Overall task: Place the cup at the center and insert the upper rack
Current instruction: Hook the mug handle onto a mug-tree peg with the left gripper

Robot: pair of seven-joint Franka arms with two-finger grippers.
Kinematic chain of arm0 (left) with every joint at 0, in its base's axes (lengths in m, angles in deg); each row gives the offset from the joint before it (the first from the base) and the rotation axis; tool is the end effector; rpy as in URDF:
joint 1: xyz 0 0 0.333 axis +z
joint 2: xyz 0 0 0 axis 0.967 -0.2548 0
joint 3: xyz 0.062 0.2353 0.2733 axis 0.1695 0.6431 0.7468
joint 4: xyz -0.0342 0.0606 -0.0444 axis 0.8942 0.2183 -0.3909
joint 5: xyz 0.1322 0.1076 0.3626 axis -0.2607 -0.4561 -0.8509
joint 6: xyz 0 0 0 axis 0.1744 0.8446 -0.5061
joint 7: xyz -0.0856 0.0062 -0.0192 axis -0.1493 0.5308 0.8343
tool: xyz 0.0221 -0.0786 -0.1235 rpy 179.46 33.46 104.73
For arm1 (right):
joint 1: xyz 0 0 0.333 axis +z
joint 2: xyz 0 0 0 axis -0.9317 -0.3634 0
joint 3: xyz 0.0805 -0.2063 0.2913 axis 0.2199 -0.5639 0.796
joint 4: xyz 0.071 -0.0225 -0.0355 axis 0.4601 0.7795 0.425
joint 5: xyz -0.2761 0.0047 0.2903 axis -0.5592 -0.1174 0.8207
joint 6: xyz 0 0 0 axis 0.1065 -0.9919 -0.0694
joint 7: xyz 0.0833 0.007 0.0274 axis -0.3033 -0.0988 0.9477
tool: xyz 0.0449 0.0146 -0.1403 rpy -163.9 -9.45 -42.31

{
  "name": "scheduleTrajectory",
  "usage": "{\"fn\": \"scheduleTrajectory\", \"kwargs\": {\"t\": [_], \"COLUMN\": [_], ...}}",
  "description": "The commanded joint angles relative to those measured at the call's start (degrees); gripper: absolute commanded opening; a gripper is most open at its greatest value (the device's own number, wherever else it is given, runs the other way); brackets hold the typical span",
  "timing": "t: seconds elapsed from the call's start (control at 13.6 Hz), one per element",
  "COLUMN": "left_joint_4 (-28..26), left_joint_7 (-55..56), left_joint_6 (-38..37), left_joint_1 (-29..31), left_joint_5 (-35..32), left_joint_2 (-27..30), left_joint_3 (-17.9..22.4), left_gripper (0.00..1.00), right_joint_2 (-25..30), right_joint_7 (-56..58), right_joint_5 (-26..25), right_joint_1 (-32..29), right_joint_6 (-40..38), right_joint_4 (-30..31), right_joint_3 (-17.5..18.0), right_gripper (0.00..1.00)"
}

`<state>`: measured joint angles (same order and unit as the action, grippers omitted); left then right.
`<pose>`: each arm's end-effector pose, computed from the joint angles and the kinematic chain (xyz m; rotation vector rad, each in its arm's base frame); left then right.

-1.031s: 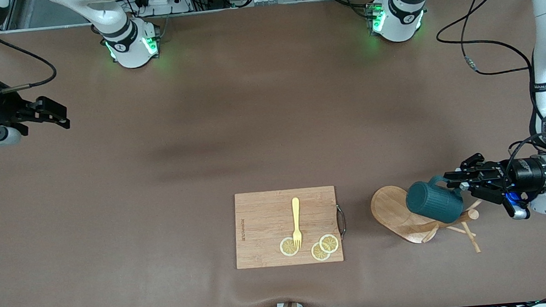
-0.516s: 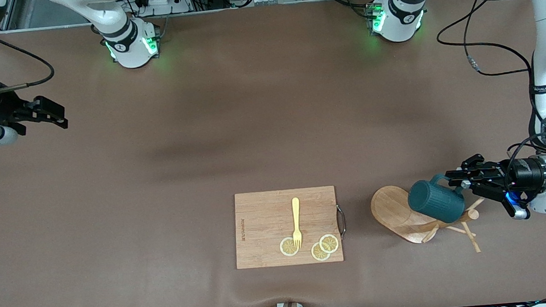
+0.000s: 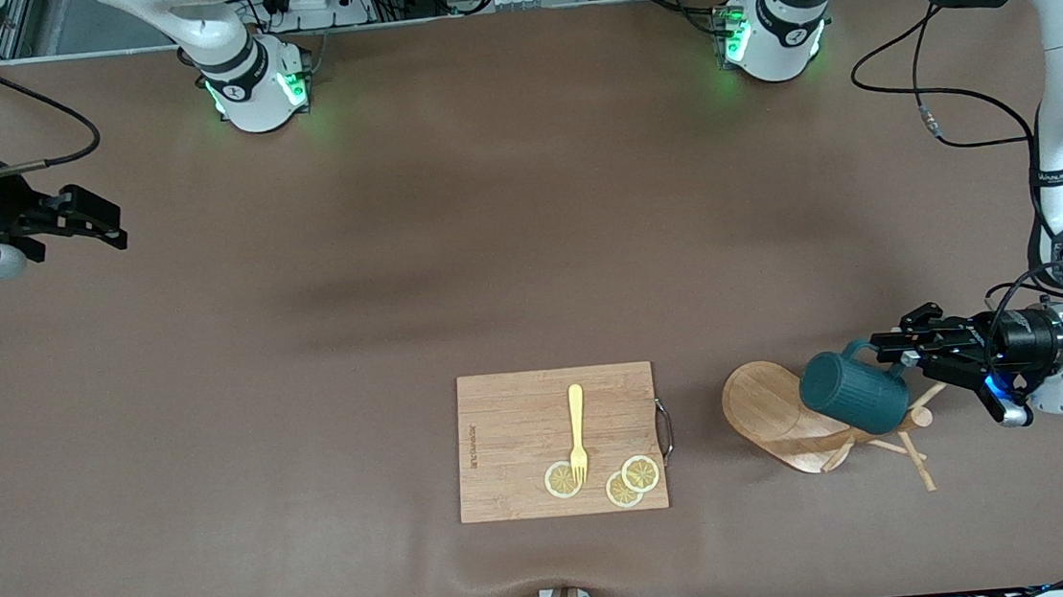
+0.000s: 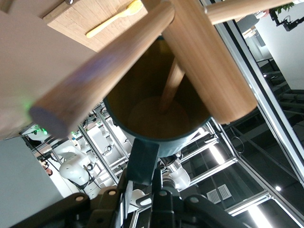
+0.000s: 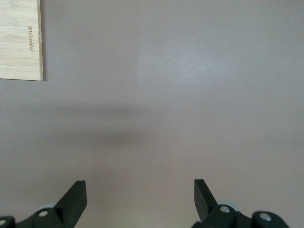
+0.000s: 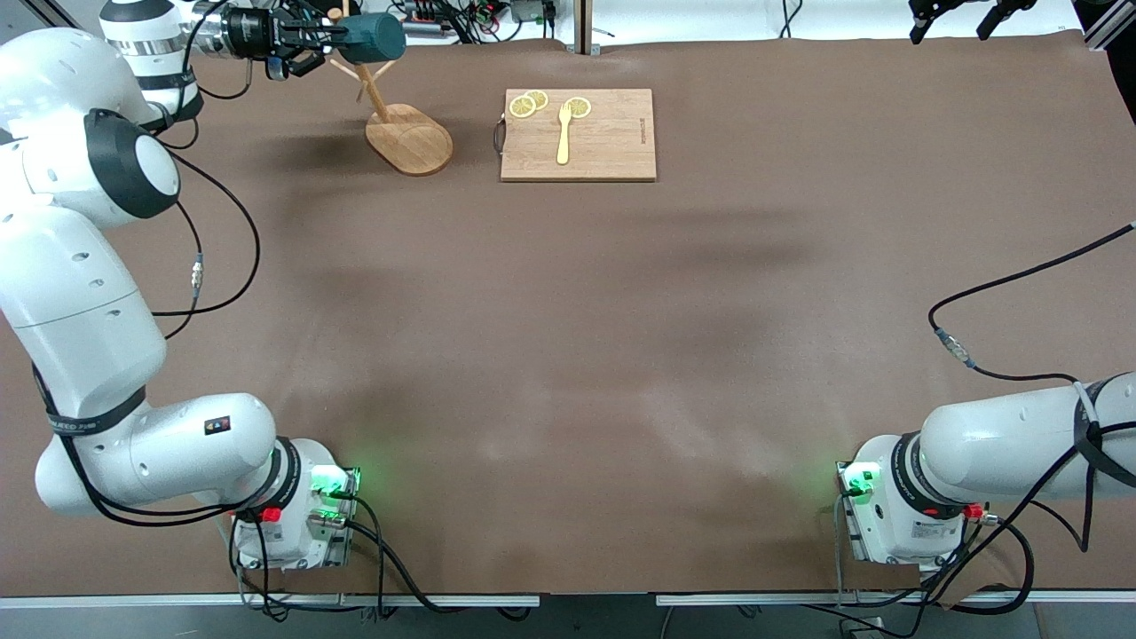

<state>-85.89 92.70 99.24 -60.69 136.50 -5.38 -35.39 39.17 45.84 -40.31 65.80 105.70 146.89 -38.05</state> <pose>0.7484 0.0316 0.3482 1.4939 0.7514 -0.8033 0.5450 0.0380 0.6214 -3.1317 -0.0827 0.0652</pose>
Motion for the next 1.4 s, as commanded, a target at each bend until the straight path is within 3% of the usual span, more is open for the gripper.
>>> {"fn": "scheduleTrajectory", "kwargs": {"t": [0.0,0.66,0.81,1.1,1.33], "left_joint_4": [0.20,0.29,0.29,0.37,0.37], "left_joint_7": [-1.68,-2.92,-2.92,-2.83,-2.39], "left_joint_6": [-1.25,-1.34,-1.25,-1.25,-1.25], "left_joint_1": [0.75,0.75,0.75,0.75,0.66], "left_joint_5": [1.45,2.85,3.03,3.73,4.08], "left_joint_2": [-0.40,-1.54,-1.80,-2.07,-1.98], "left_joint_3": [-0.52,-0.52,-0.52,-0.52,-0.52], "left_gripper": [0.00,0.00,0.10,0.18,0.43], "right_joint_2": [1.32,1.24,1.15,1.15,1.15], "right_joint_7": [0.09,0.09,0.09,0.09,0.09], "right_joint_5": [0.36,0.36,0.36,0.36,0.36], "right_joint_1": [-0.63,-0.71,-0.71,-0.71,-0.71], "right_joint_6": [-1.08,-1.09,-0.92,-0.65,-0.83], "right_joint_4": [0.18,0.26,0.26,0.26,0.35], "right_joint_3": [0.38,0.29,0.29,0.29,0.29], "right_gripper": [1.00,1.00,1.00,1.00,1.00]}}
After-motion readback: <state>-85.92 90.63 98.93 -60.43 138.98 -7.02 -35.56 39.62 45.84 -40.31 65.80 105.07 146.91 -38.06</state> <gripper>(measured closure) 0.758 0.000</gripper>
